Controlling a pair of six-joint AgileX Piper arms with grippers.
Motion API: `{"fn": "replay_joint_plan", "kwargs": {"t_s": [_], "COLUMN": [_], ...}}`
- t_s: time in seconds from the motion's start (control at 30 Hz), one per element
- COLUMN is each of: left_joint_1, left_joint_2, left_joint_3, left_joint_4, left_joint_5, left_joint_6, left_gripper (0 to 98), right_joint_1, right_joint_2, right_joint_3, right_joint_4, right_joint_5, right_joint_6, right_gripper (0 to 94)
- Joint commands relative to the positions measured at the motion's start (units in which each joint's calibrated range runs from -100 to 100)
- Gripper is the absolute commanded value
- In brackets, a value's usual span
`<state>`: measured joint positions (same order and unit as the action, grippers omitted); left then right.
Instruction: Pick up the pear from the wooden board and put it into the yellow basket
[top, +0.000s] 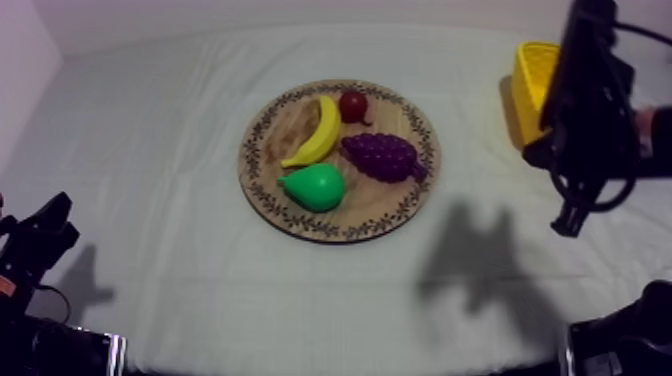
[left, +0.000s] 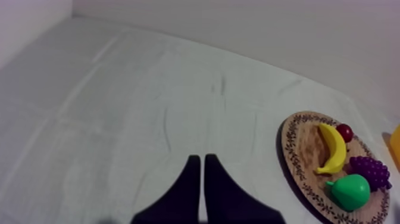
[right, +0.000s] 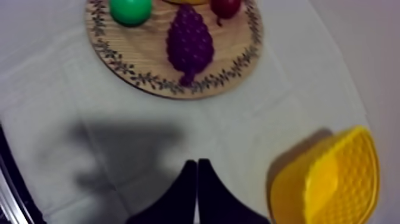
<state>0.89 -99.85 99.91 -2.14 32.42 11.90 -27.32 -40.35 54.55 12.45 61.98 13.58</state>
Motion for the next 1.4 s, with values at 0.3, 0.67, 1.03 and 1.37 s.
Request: {"fn": "replay_joint_plan", "kwargs": {"t_s": [0.3,0.67,1.03,1.37], "left_joint_1": [0.01,0.01,0.01,0.01], "left_joint_2": [0.02,0.02,0.02,0.02], "left_joint_3": [-0.02,-0.02,-0.02,-0.02], "left_joint_4": [-0.03,-0.03,-0.03,-0.03], "left_joint_5": [0.00,0.00,0.00,0.00], "left_joint_6": [-0.01,0.01,-0.01,-0.01], "left_gripper": [0.1,0.1,0.1,0.1], "right_joint_1": [-6.37,-11.42,-11.01,-10.74], "right_joint_2": [29.49,45.58,53.50,56.00], "right_joint_3": [-42.38,-59.02,-65.79,-65.62], "right_joint_4": [-4.06,-4.28,-3.06,-2.32], "right_joint_5": [21.48,28.99,29.83,29.39], "right_joint_6": [7.63,6.60,4.25,2.34], "right_gripper": [0.9,3.2,34.1,73.8]}}
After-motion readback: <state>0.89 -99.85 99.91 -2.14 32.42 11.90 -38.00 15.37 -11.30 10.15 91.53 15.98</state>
